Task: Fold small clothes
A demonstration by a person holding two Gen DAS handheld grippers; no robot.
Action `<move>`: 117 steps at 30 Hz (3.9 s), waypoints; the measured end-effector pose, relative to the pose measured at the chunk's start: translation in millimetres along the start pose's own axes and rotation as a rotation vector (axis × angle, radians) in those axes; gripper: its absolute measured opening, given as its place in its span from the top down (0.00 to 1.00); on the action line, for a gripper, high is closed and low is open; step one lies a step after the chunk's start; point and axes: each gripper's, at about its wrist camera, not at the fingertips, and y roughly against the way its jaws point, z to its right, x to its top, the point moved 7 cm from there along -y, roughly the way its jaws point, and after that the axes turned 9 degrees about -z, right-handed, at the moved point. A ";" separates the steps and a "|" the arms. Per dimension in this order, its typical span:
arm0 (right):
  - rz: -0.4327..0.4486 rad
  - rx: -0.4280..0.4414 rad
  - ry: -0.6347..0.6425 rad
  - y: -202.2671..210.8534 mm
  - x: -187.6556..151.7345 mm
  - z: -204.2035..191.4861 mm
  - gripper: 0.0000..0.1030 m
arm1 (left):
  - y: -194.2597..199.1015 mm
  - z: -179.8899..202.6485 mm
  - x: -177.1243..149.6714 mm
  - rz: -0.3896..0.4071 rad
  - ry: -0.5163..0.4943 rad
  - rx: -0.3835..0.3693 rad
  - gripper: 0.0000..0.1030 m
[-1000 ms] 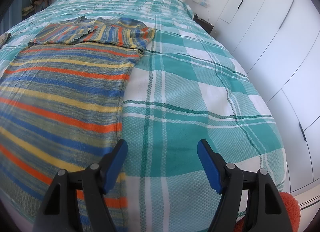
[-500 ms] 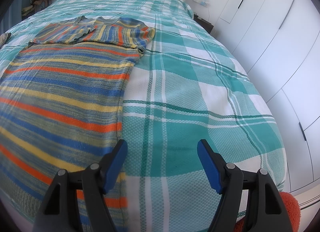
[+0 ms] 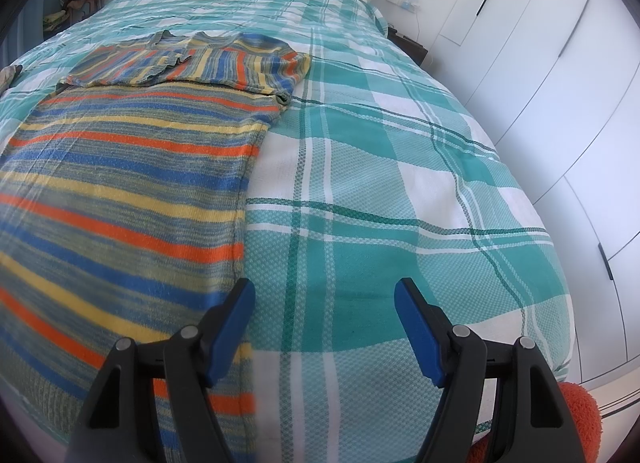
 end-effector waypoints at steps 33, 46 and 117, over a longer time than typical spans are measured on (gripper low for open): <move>-0.519 0.815 -0.200 5.9 -51.8 -28.3 0.93 | 30.2 0.2 -65.1 -0.311 -0.009 -0.272 0.96; -0.108 0.756 -0.338 -53.4 198.4 -15.9 0.93 | -16.5 -5.6 199.9 -0.060 0.139 -0.380 0.96; -0.083 0.565 -0.063 -41.2 106.0 -57.3 0.56 | -32.3 16.3 82.7 -0.019 -0.039 -0.045 0.07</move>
